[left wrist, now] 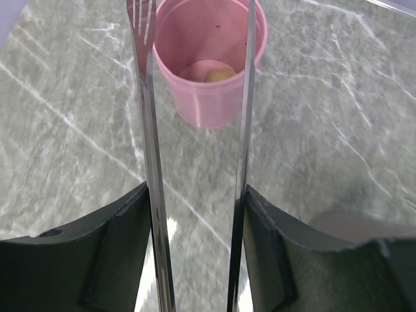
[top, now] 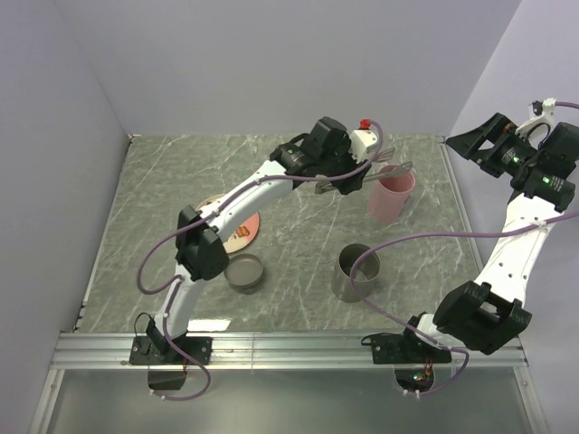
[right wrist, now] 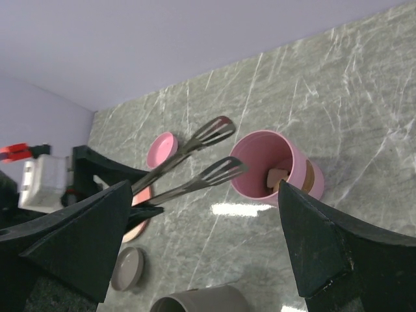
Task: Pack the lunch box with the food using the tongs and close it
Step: Place the fake food in the packing box, then pick up the fake food from the plate.
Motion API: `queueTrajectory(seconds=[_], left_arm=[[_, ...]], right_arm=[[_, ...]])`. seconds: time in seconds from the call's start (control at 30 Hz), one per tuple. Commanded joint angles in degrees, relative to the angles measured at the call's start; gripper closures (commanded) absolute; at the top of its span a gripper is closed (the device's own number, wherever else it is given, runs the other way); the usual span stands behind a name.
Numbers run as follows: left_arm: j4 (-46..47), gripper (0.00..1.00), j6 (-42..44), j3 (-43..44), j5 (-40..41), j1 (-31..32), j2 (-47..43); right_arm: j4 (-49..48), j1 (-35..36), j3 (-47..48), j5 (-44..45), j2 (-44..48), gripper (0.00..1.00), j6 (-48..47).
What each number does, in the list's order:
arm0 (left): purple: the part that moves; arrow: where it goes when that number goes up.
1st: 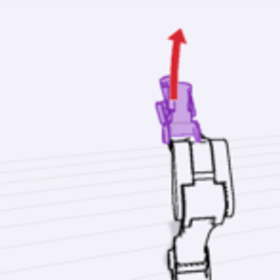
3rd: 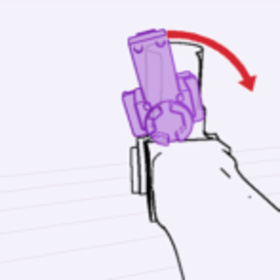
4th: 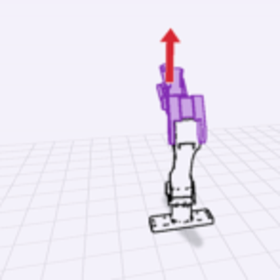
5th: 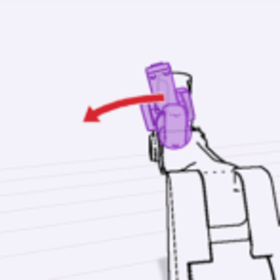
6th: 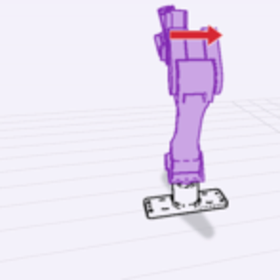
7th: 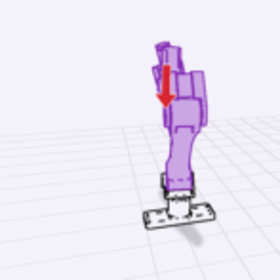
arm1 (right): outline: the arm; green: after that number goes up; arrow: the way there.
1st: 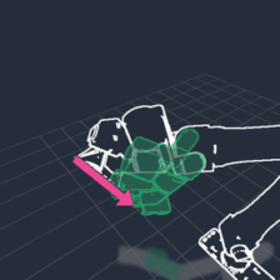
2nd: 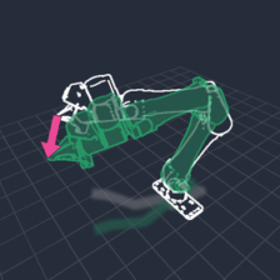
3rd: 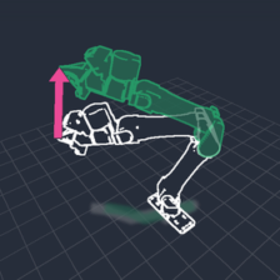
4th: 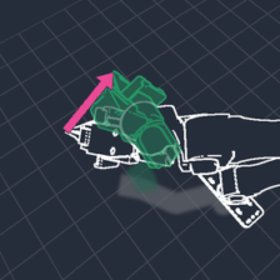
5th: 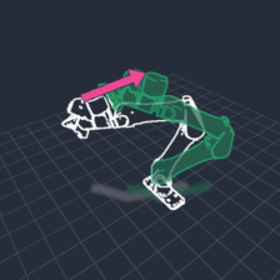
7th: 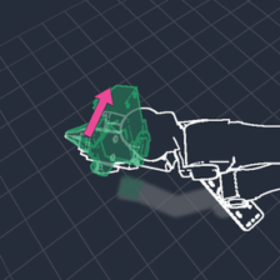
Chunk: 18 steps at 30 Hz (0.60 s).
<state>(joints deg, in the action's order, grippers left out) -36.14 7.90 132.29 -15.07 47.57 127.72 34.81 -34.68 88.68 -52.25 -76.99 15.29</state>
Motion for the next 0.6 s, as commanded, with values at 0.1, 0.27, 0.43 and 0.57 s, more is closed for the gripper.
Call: queueTrajectory(seconds=[0.1, 0.27, 0.43, 0.57], left_arm=[[-0.6, 0.40, 0.5, -8.5, -1.2, -3.1, -18.0], [-2.4, 0.40, -0.5, -18.4, -3.0, -9.7, -28.6], [-5.6, 0.40, -2.5, -28.3, -7.0, -20.3, -36.6], [-6.6, 0.40, -0.8, -38.4, -7.8, -31.4, -46.2]], right_arm=[[3.2, -0.4, 7.4, -3.0, -0.3, 0.00, -0.9], [6.6, 0.1, 11.7, -3.5, -2.2, 0.00, -2.1], [9.8, 2.9, 11.8, -1.2, -2.0, 0.00, -5.7], [10.3, 5.7, 8.4, 1.2, -1.0, 0.00, -8.1]])
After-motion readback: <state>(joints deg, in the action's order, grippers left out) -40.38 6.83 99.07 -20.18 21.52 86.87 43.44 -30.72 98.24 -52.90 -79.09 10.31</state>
